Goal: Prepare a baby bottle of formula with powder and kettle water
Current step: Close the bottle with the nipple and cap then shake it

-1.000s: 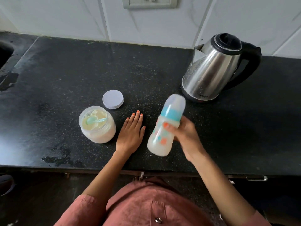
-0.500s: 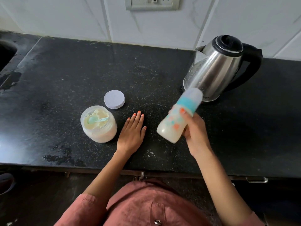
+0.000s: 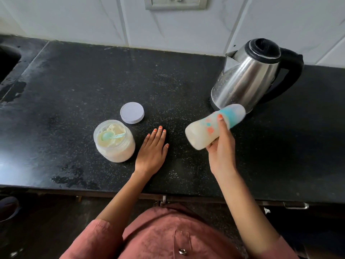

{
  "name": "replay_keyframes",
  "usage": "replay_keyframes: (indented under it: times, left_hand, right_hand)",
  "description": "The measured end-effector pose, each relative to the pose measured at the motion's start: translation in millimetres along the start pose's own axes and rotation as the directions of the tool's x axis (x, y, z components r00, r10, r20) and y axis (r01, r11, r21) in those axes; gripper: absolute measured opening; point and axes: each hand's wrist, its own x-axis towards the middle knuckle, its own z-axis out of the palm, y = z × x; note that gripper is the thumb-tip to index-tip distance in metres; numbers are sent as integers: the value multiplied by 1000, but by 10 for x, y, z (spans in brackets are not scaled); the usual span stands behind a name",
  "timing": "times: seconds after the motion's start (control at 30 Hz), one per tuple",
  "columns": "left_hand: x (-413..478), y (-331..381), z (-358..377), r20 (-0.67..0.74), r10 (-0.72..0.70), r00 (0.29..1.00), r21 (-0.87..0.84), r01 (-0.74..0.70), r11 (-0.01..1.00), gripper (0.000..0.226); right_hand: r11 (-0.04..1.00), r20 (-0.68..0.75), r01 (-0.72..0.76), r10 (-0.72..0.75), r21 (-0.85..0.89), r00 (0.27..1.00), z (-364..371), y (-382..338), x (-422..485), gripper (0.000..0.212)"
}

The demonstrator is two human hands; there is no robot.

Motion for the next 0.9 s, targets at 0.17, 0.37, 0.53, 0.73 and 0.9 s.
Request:
replay_keyframes:
  times: [0.17,0.37,0.53,0.73,0.9]
  left_hand:
    - [20,-1,-19,30,-6,1000,-14,6,1000,58]
    - [-5,11,-22,-1,1,1000,-7,-1,1000,56]
    - [18,4,-24,34,-21,999,-21,22,1000,53]
    - [6,4,4,-6,2,1000,5,-2,1000,76]
    - [17,6,-18,6,-17,1000,-25,17,1000,53]
  right_hand:
    - [870,291,67,91,-488,952,-100,114,-169,49]
    - [999,44,39,-38,-26,998,-30,-20,8,36]
    - [875,308,107,50,-472,950,-102,48,-125,49]
    - [995,-10,95,-95,-19,995,-36,-32,12,41]
    - [870,293,148,-4,-471,956,-81,28,-183,36]
